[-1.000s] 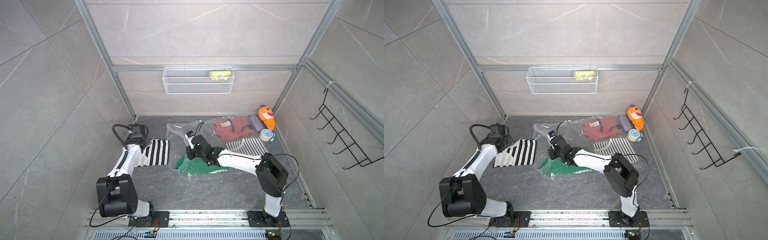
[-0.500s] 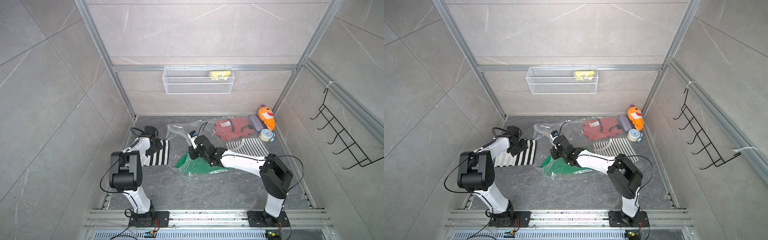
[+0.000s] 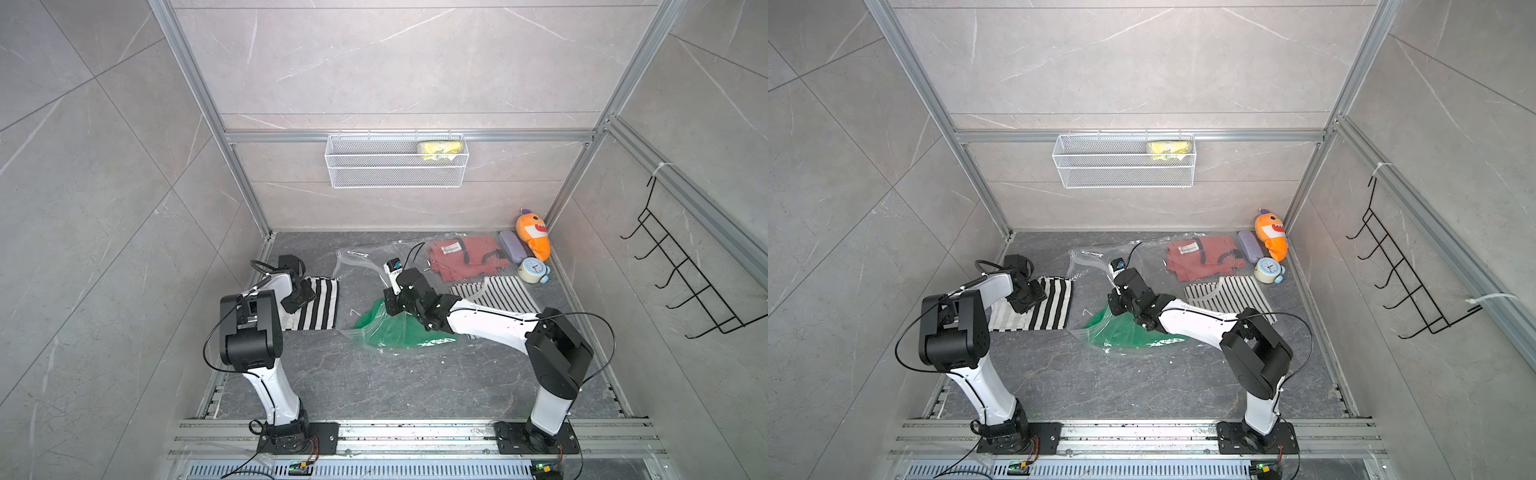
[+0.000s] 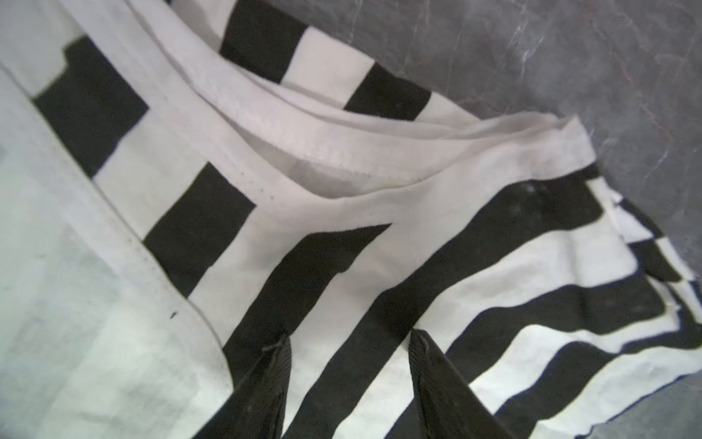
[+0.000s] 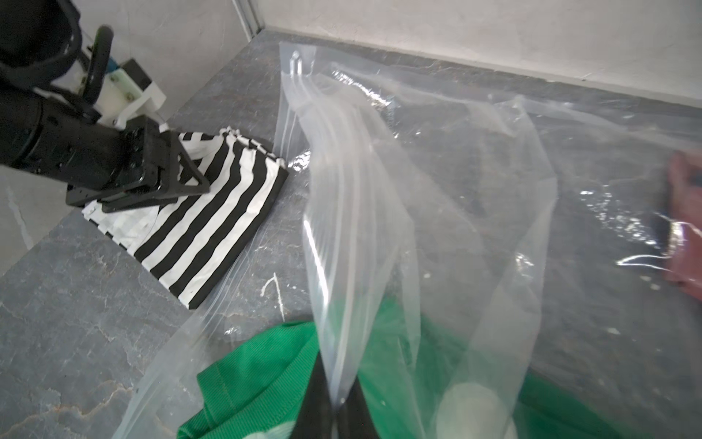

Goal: Take the tank top out of the vacuum bag
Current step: Move the tank top to the corner of the board.

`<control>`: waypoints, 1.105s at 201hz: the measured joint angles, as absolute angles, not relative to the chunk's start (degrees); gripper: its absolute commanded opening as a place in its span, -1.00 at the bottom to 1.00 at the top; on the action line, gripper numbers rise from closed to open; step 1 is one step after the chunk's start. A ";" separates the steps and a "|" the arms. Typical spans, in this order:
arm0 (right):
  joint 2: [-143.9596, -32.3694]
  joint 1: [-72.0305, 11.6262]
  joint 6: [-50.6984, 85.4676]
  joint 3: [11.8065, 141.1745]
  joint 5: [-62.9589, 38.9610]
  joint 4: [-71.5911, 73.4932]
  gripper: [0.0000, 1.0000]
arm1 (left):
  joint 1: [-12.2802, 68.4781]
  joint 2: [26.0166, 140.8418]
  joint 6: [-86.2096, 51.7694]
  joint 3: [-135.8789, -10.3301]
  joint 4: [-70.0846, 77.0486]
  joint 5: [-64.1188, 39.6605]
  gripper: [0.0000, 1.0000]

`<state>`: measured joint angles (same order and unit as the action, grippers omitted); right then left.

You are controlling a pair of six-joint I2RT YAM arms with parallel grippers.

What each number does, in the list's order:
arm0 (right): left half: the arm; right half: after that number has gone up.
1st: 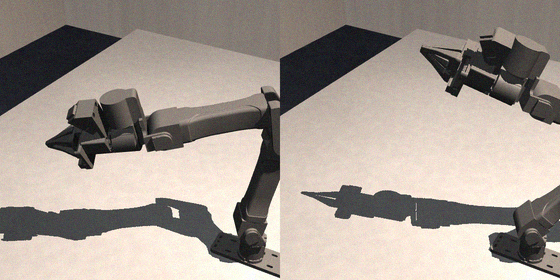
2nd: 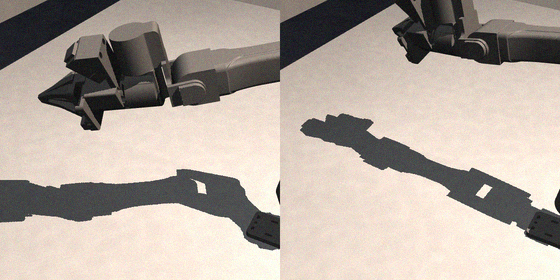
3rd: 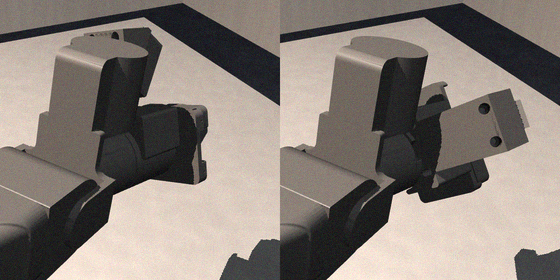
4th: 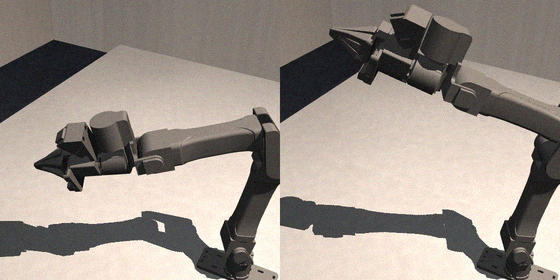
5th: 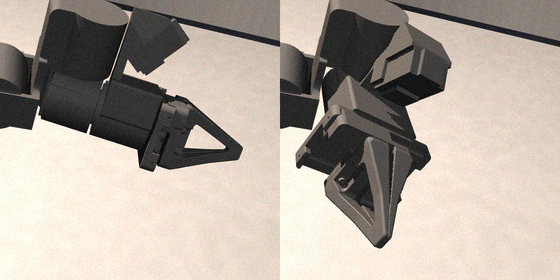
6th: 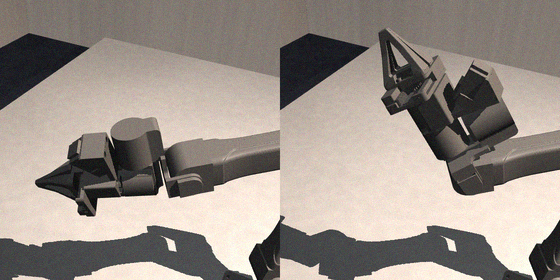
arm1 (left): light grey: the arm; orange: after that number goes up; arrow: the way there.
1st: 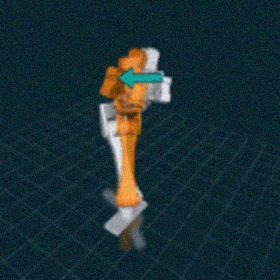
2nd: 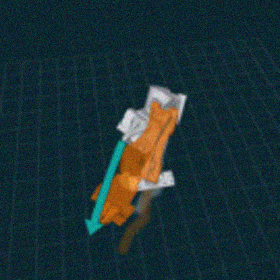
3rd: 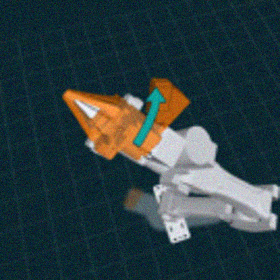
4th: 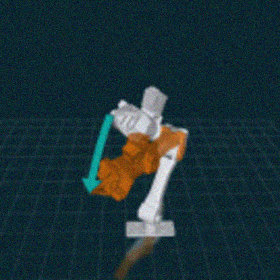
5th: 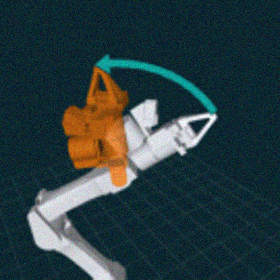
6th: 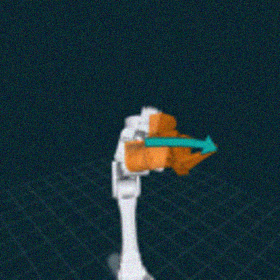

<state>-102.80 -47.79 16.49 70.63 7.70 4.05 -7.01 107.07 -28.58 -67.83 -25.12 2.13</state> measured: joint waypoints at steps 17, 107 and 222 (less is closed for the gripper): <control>-100.82 -46.74 16.91 69.91 8.73 3.95 -1.00 | -8.49 107.13 -28.67 -67.92 -24.84 0.99 0.06; -97.80 -46.09 17.61 67.99 14.20 3.25 -1.00 | -12.03 107.20 -28.97 -67.79 -23.62 -0.71 -0.01; -93.23 -45.63 18.44 64.07 19.57 4.95 -1.00 | -11.49 114.17 -32.71 -76.69 -21.71 -3.14 -0.06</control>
